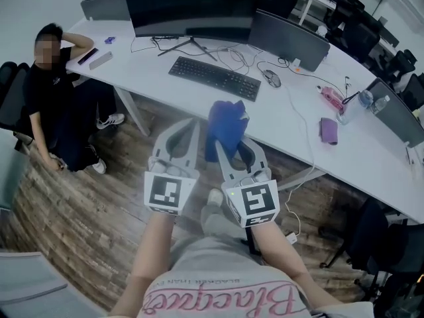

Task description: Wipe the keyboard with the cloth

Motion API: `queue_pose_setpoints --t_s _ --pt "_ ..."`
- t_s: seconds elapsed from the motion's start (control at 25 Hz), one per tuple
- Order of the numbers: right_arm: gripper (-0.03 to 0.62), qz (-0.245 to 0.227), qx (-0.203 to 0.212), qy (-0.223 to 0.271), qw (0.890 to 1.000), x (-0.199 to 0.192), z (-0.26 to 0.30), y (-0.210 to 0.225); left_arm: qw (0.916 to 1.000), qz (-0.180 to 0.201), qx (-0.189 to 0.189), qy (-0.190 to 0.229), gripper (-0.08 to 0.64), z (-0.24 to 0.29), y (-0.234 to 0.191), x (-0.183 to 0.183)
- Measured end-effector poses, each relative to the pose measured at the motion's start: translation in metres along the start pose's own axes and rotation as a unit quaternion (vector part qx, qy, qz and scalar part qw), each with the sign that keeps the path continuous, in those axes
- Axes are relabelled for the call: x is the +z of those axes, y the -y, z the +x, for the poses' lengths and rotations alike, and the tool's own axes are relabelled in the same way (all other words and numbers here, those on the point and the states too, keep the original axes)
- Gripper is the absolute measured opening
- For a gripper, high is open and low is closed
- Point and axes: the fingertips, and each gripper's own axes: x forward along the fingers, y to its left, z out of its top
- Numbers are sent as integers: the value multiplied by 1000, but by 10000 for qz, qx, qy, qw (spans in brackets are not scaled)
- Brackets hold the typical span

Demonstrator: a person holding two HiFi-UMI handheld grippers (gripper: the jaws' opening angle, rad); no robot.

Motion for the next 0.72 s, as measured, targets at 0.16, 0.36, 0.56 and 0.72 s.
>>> queue_pose_setpoints --t_s 0.16,0.36,0.56,0.72 --pt "87 58 32 -60 10000 -4 34 26 10000 26 24 -35 5 39 -17 -7" --pt "87 105 62 -105 9999 -8 74 62 9999 61 50 -96 5 88 -32 -17" --pt "87 153 115 -90 9998 -7 111 100 9998 95 17 -197 5 140 -47 -27" --pt "87 149 116 -120 9997 -14 137 129 9996 104 -7 -262 5 177 -54 -37"
